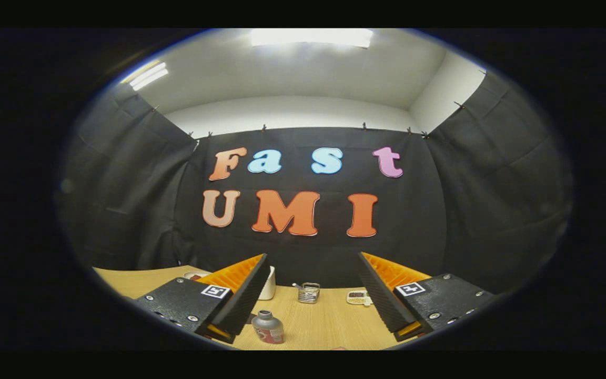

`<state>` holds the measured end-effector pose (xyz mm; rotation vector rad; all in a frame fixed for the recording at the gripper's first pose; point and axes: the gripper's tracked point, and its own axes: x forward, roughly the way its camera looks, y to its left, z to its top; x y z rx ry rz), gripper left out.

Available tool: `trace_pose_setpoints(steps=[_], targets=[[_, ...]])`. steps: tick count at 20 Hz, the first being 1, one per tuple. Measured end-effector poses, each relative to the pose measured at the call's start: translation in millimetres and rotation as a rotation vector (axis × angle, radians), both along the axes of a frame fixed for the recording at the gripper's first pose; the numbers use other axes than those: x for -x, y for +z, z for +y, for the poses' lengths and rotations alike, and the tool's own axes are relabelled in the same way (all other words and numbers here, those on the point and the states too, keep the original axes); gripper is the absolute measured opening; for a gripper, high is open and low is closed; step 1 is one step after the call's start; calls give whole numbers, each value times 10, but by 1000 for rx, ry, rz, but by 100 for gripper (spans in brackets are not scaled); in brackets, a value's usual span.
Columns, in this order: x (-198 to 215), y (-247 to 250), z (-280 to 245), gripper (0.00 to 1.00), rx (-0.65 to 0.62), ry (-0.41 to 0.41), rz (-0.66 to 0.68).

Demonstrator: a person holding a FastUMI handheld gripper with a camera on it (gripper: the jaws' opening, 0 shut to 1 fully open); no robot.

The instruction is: Take the bottle from table, then pour the juice into the cup, finally place the bottle on the coaster

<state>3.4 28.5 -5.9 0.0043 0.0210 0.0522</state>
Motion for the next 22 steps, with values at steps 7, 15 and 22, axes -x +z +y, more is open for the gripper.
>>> trace_pose_setpoints(steps=[7, 15, 22], targets=[[-50, -232, 63, 99, -9, 13, 41], [-82, -661, 142, 98, -27, 39, 103], [-33, -1323, 462, 99, -19, 104, 201]])
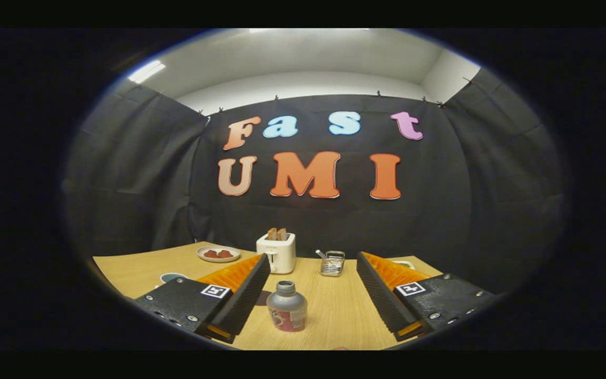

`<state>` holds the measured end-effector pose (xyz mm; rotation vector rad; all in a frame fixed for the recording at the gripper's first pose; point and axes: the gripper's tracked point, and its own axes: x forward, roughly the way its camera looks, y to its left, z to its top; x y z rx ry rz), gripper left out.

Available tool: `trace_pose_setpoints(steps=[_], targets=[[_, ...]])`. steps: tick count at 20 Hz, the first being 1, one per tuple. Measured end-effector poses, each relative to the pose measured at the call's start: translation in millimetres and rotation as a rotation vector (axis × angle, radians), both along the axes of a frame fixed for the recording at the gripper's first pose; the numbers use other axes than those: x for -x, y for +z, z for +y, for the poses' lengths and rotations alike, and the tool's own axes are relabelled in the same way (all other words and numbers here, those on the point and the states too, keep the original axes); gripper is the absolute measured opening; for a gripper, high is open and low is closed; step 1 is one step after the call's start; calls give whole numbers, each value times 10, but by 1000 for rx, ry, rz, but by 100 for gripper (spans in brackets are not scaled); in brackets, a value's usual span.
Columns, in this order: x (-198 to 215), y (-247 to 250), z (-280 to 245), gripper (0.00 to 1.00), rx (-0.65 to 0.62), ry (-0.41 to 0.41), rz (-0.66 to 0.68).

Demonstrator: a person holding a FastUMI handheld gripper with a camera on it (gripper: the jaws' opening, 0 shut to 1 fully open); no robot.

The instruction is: Take the bottle from table, then pour the juice into the cup, finally place the bottle on the coaster

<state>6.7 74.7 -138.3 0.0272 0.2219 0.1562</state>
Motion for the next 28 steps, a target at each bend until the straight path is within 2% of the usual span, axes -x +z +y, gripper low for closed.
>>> trace_pose_setpoints(steps=[12, 15, 22, 26, 28], targets=[[33, -974, 343, 99, 1, 76, 151], [39, -1177, 361, 99, -34, 73, 196], [29, -1568, 411, 99, 16, 80, 272], [19, -1669, 445, 89, 29, 76, 291], [12, -1659, 455, 81, 24, 75, 296]])
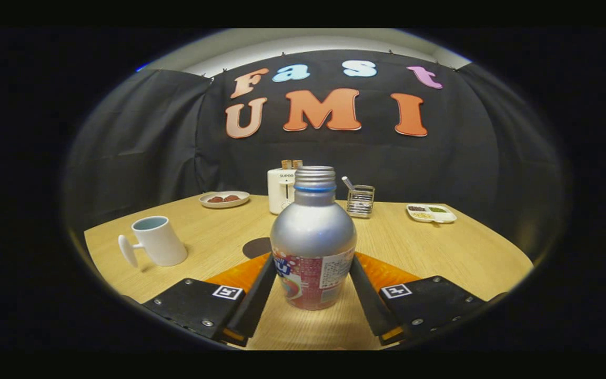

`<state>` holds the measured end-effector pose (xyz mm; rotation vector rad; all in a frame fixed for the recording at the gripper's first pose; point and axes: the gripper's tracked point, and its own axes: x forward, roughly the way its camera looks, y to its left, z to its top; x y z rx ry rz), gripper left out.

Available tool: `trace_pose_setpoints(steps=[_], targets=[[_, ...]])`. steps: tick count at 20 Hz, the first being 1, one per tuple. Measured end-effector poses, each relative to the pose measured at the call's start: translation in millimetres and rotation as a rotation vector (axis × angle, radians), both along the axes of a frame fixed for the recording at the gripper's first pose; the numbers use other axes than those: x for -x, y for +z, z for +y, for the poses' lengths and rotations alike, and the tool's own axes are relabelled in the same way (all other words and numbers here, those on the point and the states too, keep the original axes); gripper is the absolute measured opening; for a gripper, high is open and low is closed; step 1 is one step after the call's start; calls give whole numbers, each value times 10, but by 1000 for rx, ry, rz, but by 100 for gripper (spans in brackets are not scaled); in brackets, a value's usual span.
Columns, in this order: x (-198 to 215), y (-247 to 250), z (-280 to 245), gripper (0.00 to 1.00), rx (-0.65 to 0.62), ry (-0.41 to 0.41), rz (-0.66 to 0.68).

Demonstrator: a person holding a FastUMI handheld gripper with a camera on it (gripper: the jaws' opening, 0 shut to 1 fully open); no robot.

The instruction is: Take the bottle from table, then pour the juice into the cup, finally place the bottle on the coaster

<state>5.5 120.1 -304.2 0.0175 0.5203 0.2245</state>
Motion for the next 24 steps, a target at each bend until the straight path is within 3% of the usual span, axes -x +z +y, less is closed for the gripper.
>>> trace_pose_setpoints(steps=[4, 12, 24], targets=[[-5, 58, 106, 78, 22, 28, 10], [-124, 373, 412, 78, 189, 116, -85], [-133, 338, 1042, 78, 474, 312, -166]])
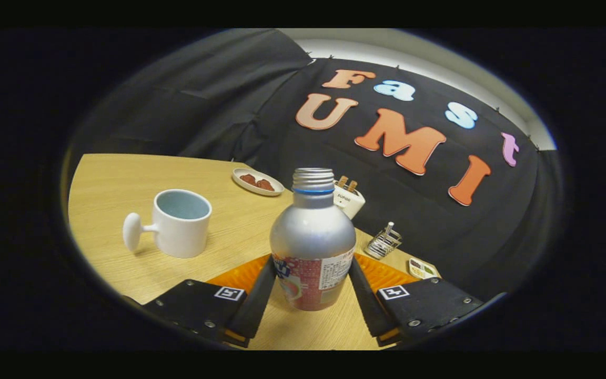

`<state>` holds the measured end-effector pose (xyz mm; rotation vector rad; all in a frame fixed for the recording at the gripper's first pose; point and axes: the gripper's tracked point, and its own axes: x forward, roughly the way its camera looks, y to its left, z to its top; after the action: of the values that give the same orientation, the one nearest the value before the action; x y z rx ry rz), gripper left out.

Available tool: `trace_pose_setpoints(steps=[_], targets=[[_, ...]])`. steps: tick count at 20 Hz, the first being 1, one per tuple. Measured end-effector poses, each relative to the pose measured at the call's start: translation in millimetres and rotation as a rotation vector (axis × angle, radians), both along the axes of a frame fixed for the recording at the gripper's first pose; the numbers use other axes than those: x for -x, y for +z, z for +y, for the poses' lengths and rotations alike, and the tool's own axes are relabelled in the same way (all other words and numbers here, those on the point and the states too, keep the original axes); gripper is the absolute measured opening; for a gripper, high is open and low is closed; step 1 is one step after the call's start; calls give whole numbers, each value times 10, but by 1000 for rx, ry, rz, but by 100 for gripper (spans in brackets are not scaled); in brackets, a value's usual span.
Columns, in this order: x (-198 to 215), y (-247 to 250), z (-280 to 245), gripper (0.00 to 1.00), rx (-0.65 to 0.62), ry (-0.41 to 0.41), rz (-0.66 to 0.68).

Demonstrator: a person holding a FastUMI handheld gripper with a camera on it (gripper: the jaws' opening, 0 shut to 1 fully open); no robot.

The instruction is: Take the bottle from table, then pour the juice into the cup, finally place the bottle on the coaster

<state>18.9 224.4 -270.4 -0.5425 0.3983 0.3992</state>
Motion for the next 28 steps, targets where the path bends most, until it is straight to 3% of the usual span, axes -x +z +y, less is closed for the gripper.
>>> trace_pose_setpoints(steps=[5, 15, 28], targets=[[-47, 105, 65, 77, 172, 31, -102], [-180, 260, 318, 77, 528, 190, -330], [-288, 391, 551, 77, 743, 319, -457]])
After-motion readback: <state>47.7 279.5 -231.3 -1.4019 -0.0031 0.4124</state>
